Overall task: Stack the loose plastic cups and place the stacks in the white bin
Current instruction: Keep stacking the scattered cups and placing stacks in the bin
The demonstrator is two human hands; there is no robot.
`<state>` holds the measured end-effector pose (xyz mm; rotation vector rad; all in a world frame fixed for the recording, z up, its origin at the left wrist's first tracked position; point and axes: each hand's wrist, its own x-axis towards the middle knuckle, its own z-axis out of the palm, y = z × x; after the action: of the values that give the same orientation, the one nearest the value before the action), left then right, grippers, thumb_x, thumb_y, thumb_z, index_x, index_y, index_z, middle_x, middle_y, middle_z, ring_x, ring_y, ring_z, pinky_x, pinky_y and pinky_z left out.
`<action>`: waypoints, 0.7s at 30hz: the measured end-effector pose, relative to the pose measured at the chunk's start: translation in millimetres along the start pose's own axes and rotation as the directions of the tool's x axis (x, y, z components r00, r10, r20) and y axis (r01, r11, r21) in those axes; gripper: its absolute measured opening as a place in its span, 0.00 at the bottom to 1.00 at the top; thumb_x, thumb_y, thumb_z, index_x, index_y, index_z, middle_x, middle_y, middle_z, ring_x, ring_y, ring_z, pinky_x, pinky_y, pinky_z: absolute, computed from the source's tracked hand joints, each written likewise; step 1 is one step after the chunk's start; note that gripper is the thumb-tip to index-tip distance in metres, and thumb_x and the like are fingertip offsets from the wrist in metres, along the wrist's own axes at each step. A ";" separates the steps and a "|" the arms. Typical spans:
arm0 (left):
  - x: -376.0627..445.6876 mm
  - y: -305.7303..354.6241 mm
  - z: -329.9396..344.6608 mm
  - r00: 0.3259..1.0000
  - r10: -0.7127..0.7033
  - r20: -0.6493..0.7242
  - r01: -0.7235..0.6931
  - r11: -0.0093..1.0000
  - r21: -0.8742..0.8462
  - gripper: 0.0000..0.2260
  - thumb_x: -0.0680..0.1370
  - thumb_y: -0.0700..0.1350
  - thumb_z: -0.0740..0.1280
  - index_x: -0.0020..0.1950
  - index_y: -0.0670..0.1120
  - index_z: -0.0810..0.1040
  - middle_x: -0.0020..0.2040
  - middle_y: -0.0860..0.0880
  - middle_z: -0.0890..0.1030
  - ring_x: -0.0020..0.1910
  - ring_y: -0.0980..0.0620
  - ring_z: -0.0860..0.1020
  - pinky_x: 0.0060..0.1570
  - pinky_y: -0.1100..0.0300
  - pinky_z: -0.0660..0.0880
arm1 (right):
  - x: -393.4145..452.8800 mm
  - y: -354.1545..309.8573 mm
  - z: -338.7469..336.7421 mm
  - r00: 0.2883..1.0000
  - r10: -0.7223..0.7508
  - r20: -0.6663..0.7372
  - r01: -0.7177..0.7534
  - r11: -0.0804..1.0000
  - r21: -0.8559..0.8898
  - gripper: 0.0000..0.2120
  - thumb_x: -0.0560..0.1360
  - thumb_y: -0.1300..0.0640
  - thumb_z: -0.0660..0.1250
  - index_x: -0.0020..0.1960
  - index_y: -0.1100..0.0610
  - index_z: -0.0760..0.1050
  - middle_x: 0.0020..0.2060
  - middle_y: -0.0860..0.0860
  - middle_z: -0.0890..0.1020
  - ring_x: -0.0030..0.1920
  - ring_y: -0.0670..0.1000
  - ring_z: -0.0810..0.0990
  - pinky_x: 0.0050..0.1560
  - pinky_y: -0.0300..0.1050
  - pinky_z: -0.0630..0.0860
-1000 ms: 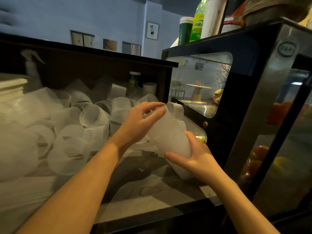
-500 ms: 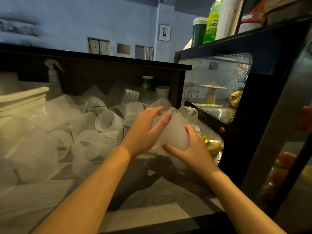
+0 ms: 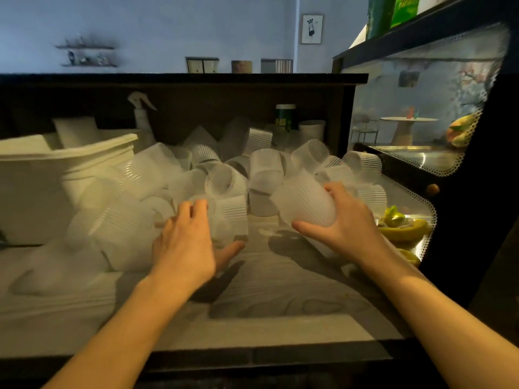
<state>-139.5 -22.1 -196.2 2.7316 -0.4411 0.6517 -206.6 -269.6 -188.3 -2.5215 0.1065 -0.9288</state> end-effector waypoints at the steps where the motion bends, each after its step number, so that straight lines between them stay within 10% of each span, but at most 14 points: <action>1: -0.3 0.4 0.1 1.000 0.014 -0.024 -0.015 0.999 -0.041 0.36 0.68 0.68 0.70 0.66 0.49 0.62 0.64 0.47 0.69 0.61 0.42 0.73 0.56 0.48 0.72 | -1.3 0.0 0.1 1.000 0.000 -0.018 0.000 1.000 0.017 0.35 0.63 0.33 0.72 0.62 0.48 0.65 0.50 0.43 0.70 0.48 0.48 0.74 0.45 0.48 0.79; 8: 14.5 -0.6 -17.2 0.951 0.041 -0.307 -0.213 0.806 -0.552 0.25 0.68 0.62 0.74 0.59 0.53 0.72 0.56 0.54 0.72 0.52 0.54 0.75 0.47 0.59 0.76 | -2.5 4.3 -0.1 0.999 -0.022 -0.030 0.023 0.999 0.024 0.35 0.62 0.30 0.71 0.60 0.46 0.65 0.49 0.44 0.72 0.48 0.49 0.76 0.45 0.53 0.80; 14: 47.6 29.7 -25.8 0.976 0.135 -0.174 -0.219 0.529 -0.820 0.27 0.67 0.62 0.71 0.63 0.55 0.73 0.55 0.54 0.79 0.53 0.58 0.79 0.48 0.65 0.78 | -2.1 4.1 0.2 0.996 -0.093 0.019 0.093 0.996 -0.003 0.36 0.62 0.33 0.73 0.63 0.46 0.65 0.51 0.42 0.71 0.49 0.47 0.75 0.45 0.45 0.78; 21: 63.6 41.3 -4.9 0.920 0.379 -0.105 -0.275 0.430 -0.860 0.20 0.74 0.62 0.66 0.62 0.54 0.75 0.53 0.54 0.80 0.54 0.55 0.80 0.54 0.51 0.80 | -3.0 0.9 2.0 0.986 -0.146 0.081 0.147 0.989 -0.006 0.38 0.64 0.37 0.75 0.67 0.47 0.61 0.54 0.39 0.66 0.53 0.41 0.70 0.47 0.37 0.72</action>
<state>-102.1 -72.2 -152.9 1.6826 -1.0288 0.2237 -207.5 -269.0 -191.8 -2.6023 -0.1002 -0.8830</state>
